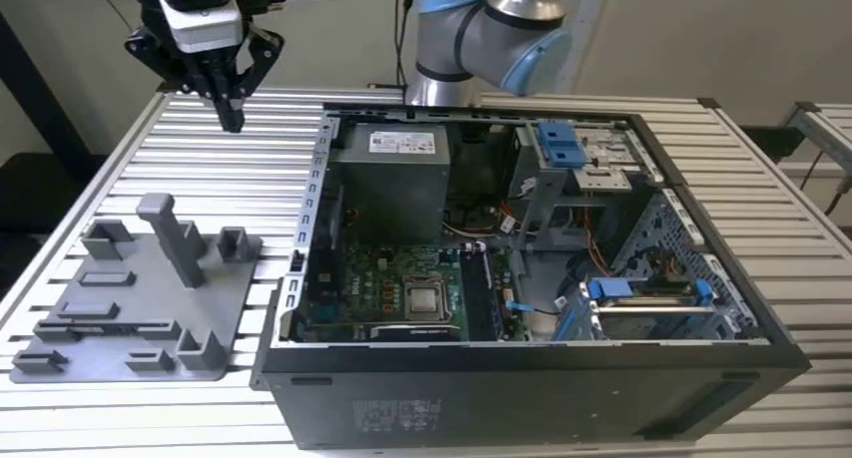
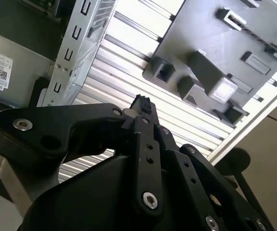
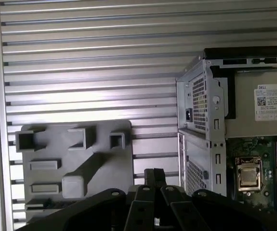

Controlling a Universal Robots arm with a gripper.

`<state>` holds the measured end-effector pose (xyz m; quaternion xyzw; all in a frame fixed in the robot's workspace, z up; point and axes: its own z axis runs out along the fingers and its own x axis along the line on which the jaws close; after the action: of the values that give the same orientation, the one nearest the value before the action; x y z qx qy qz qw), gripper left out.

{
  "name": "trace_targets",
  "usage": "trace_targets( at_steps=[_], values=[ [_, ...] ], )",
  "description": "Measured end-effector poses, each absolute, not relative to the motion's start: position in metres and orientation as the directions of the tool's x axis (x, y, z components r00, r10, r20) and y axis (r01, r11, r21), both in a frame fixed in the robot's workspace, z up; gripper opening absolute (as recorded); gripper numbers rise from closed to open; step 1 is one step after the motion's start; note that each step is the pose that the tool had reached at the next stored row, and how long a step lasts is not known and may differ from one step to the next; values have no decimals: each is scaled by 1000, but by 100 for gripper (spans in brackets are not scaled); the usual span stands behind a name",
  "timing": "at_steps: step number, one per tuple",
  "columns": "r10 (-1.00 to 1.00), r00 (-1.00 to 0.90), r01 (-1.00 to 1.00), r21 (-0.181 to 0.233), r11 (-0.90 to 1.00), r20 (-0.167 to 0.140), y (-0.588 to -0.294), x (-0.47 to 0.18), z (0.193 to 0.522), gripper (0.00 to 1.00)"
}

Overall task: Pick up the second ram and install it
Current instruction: 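Reach for the second ram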

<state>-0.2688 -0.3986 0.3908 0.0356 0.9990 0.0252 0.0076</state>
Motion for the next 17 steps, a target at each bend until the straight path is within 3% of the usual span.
trace_targets(
  at_steps=[17],
  values=[
    [72,-997,71,52,996,-13,-399,-322,390,11]
  ],
)
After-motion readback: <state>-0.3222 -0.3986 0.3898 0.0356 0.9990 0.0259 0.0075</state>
